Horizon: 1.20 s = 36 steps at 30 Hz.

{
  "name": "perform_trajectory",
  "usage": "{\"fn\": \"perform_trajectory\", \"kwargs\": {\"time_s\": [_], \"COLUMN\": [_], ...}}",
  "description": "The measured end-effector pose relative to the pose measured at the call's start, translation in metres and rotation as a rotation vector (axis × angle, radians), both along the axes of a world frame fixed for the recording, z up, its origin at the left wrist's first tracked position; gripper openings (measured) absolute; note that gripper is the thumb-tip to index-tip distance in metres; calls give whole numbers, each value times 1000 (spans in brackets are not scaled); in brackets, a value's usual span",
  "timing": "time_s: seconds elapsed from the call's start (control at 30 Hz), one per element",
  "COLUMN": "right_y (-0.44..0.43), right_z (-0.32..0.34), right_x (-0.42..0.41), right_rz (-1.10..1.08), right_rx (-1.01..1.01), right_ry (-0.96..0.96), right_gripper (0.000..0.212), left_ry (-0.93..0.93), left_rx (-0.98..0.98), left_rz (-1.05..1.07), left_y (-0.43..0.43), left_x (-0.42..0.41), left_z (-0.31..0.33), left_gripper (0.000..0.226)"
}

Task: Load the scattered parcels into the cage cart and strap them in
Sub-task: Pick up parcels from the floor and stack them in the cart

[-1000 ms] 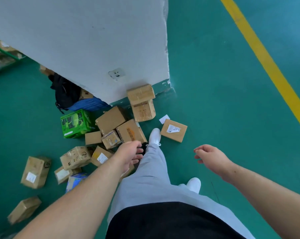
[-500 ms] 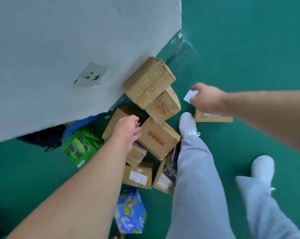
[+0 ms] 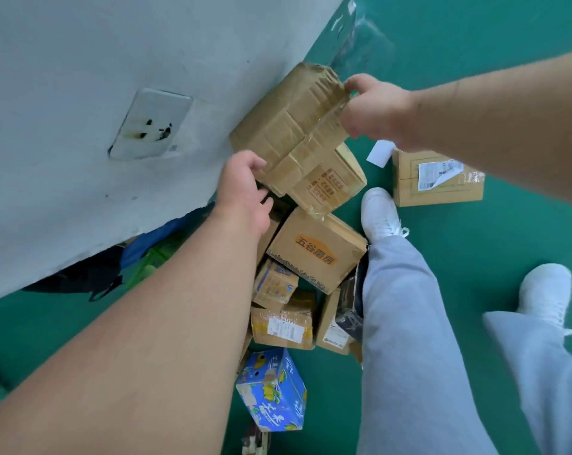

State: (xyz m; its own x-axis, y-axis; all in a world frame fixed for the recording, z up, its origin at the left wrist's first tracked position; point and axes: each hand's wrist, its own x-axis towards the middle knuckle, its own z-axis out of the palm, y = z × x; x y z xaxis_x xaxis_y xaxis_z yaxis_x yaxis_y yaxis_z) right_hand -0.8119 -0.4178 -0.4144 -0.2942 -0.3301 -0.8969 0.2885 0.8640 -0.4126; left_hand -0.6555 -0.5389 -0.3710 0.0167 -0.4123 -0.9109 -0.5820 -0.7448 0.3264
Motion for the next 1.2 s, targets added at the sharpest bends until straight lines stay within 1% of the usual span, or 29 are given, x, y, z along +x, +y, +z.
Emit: {"fn": "perform_trajectory", "kwargs": {"time_s": [0.07,0.1,0.2,0.27,0.3,0.33,0.4,0.53,0.6,0.67,0.7,0.77,0.83,0.9,1.0,1.1,1.13,1.2], "right_y": [26,45,124,176,208,224,265,342,385,428,446,478,503,518,526,523,521,516], "right_z": [13,28,72,109,140,149,189,267,300,323,333,356,373,384,398,412,417,425], "right_x": [3,7,17,25,24,32,36,34,34,33,32,30,26,26,33,45,51,65], "right_rz": [-64,-87,-153,-160,-153,-173,-206,-210,-169,-113,-93,-95,-128,-132,-7,118,121,104], "right_rx": [12,18,17,23,36,37,14,-91,-149,-206,-233,-281,-338,-401,-453,-423,-426,-451], "right_ry": [19,21,-7,-39,-42,-63,-87,-109,-67,4,33,74,75,27,-70,-28,-12,-24], "right_gripper": [60,60,56,53,52,51,48,45,41,34,34,41,45,46,46,45,43,29], "left_ry": [22,34,28,4,-5,-33,-27,87,134,181,214,261,314,356,419,427,436,467], "left_rx": [-38,-25,96,187,212,215,188,87,38,-27,-56,-98,-120,-130,-131,-202,-205,-211], "left_rz": [29,38,47,35,57,57,55,89,111,136,148,165,191,223,266,245,254,296], "left_y": [16,28,78,119,149,163,206,283,329,372,391,428,459,482,504,515,520,528], "left_x": [7,13,32,46,47,55,59,55,58,58,59,63,71,86,110,134,145,168], "left_z": [24,40,86,110,130,134,158,218,246,269,280,300,318,328,346,360,365,368], "left_gripper": [32,33,37,38,38,36,34,31,34,30,28,32,37,38,39,46,49,50]}}
